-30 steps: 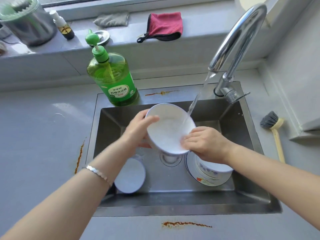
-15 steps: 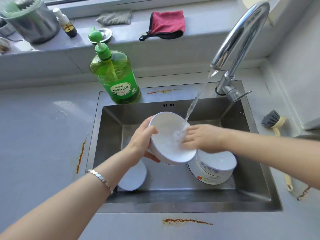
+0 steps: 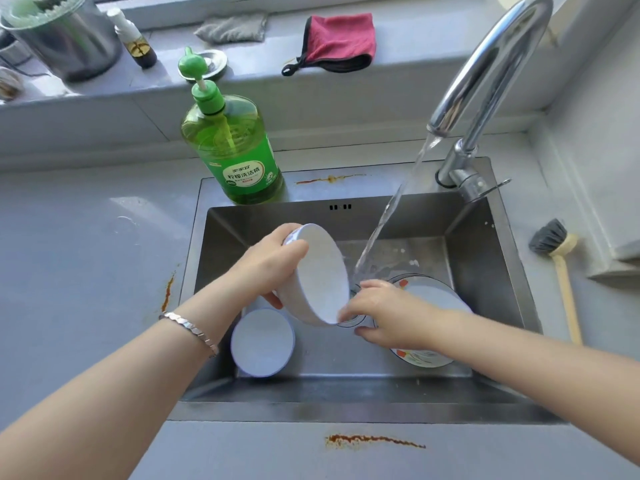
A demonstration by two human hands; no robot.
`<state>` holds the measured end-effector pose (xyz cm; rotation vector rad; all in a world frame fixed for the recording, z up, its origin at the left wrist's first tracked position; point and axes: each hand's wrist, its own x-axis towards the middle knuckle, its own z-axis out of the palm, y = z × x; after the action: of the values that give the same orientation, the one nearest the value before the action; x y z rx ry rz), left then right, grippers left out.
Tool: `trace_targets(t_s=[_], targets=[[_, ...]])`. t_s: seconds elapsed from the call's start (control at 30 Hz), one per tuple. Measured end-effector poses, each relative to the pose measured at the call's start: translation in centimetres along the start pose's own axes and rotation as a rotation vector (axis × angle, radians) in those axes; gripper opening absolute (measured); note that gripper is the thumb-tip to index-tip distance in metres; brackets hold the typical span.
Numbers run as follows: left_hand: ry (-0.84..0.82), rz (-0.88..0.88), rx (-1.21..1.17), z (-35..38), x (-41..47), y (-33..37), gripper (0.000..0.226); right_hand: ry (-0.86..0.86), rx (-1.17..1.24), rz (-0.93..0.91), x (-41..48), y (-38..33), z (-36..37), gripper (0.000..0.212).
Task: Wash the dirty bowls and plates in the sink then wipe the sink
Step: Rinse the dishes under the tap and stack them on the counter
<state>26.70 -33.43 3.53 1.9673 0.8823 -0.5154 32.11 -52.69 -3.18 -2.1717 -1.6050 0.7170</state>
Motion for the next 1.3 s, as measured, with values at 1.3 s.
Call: trace_targets(t_s=[1.3], targets=[[0.196,0.384,-0.293,10.4,1.0,4.2,0.058,0.826,1.558,0.59,-0.5,-0.8,-5.4,0.015]])
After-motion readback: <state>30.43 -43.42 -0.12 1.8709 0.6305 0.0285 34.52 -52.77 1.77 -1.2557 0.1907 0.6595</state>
